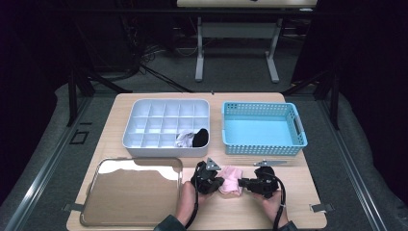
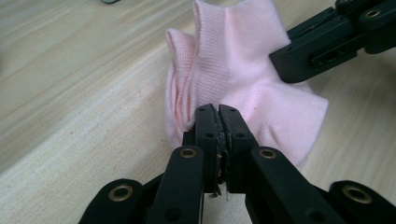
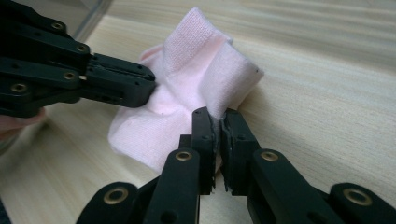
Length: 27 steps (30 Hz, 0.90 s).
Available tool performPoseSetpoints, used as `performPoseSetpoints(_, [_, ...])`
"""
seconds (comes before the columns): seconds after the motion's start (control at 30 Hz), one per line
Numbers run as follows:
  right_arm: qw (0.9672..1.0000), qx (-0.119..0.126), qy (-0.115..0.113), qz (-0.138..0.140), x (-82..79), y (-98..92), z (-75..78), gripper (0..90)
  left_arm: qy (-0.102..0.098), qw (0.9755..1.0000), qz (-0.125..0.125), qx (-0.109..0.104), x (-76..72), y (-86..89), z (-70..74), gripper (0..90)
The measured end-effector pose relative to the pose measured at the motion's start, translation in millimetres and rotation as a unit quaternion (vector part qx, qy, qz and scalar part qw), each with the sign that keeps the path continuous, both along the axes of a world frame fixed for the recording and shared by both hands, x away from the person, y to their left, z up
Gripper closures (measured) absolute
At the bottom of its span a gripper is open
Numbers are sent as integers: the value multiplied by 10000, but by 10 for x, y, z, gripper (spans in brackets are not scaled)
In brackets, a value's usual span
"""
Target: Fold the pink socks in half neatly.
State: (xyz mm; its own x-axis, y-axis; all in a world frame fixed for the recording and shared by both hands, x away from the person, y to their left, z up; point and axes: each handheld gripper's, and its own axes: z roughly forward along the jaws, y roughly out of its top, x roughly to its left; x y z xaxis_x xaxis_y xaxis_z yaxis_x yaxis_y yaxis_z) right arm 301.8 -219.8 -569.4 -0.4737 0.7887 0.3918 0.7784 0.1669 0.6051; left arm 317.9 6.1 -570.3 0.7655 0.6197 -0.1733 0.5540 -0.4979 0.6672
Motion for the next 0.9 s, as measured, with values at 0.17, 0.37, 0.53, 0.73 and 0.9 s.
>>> performPoseSetpoints(0.17, [9998, 113, -129, 98, -15, 16, 97, 850, 12, 10000, 54, -82, 4, 6, -12, 871])
performPoseSetpoints(0.37, [9994, 146, -218, 225, 4, 71, 184, 850, 22, 9999, 55, -97, 16, 11, -15, 871])
performPoseSetpoints(0.53, [9987, 183, -274, 381, 43, 195, 242, 849, 66, 9998, 83, -153, 32, 18, -23, 870])
performPoseSetpoints(0.73, [9981, 178, -239, 532, 109, 314, 245, 849, 97, 9997, 56, -210, 59, 28, -31, 871])
performPoseSetpoints(0.9, [9983, 132, -202, 534, 136, 371, 206, 849, 163, 9995, 35, -275, 82, 53, -23, 857])
